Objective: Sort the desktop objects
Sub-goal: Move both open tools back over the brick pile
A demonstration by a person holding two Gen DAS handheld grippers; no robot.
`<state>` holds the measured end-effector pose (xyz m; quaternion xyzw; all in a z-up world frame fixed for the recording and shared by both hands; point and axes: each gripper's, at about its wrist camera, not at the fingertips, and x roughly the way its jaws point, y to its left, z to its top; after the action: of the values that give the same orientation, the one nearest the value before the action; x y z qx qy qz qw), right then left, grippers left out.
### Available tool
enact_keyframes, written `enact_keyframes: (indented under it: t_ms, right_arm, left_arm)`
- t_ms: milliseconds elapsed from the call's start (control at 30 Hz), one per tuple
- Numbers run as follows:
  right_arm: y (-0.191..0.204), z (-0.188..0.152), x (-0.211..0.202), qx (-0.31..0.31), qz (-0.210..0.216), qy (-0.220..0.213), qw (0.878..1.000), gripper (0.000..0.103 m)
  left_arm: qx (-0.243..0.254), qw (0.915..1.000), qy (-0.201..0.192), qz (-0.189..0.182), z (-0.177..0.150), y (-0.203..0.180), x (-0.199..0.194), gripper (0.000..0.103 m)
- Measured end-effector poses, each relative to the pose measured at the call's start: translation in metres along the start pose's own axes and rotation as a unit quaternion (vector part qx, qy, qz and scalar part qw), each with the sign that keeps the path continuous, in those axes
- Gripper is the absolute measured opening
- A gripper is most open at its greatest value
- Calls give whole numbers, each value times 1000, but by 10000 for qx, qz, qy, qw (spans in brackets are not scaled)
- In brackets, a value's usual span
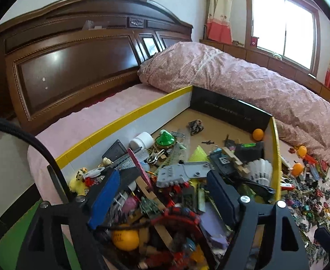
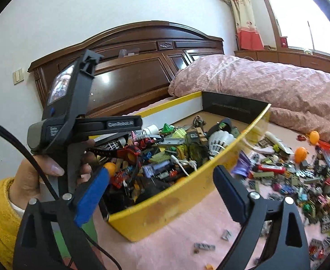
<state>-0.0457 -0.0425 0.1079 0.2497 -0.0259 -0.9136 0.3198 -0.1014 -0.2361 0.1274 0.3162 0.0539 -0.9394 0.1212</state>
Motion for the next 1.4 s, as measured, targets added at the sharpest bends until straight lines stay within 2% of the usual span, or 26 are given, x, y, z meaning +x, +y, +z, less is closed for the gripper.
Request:
enact_keyframes:
  t_ms: [167,467,733,933,1100,1400]
  right_arm:
    - [-11,-8,-32,176,-90,-29,9998,102]
    - [-28,-19,-78,296,-496,-157,9982,102]
    - [-51,-34,-118,404,-1113,-211,9927,102]
    - [-76,-48,-147,691,-1507,-246,9859,102]
    - [-96,-64,-164,1013,-1721,-210,9796,102]
    - [-124,-89,-187,1372,-2103,-93,9679,102]
  left_arm:
    - [128,9996,-51,-256,-9,-17,-22,82]
    - [465,9972,-23,-591,-30,-63,-55,82]
    - [903,9907,72,-1011,-55,-112,-73,82]
    - [934,9856,251,-1389,-71,-144,-82,82]
    - [1011,9834,354,-1465,-90,-164,-87,82]
    - [1009,9808,770,-1479,-127,-187,-77,82]
